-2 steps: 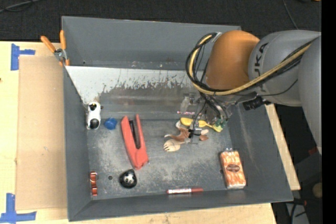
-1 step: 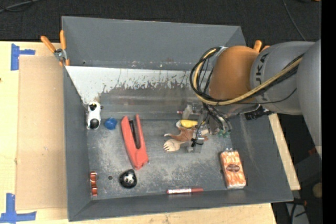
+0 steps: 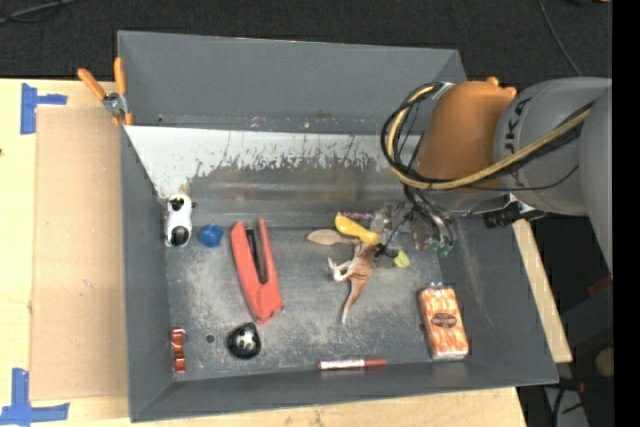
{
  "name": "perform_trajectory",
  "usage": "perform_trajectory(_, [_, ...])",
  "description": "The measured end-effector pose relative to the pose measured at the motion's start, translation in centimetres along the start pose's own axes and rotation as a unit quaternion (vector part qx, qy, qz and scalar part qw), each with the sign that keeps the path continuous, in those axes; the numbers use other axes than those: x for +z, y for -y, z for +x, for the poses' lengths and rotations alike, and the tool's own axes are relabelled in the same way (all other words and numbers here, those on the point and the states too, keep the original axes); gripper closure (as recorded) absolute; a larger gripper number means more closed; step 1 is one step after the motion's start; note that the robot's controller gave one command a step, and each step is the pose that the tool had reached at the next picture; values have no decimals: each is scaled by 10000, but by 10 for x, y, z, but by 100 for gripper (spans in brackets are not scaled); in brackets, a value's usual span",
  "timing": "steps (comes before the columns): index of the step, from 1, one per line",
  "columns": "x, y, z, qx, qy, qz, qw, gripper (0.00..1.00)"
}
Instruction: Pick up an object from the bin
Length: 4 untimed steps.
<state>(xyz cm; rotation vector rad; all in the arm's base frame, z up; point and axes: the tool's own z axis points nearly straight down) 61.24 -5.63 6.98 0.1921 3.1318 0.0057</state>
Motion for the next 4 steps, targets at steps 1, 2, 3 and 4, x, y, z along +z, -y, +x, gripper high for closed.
perform_trajectory(1, [0,0,0,1,0,0,10000,100])
perform_trajectory(2, [-56,-4,10,-21,-39,-1,10000,100])
perform_trajectory(3, [-87,-4,5,-44,14,0,10000,100])
perform_trajectory(4, [-151,-1,13,-67,-28,-3,10000,100])
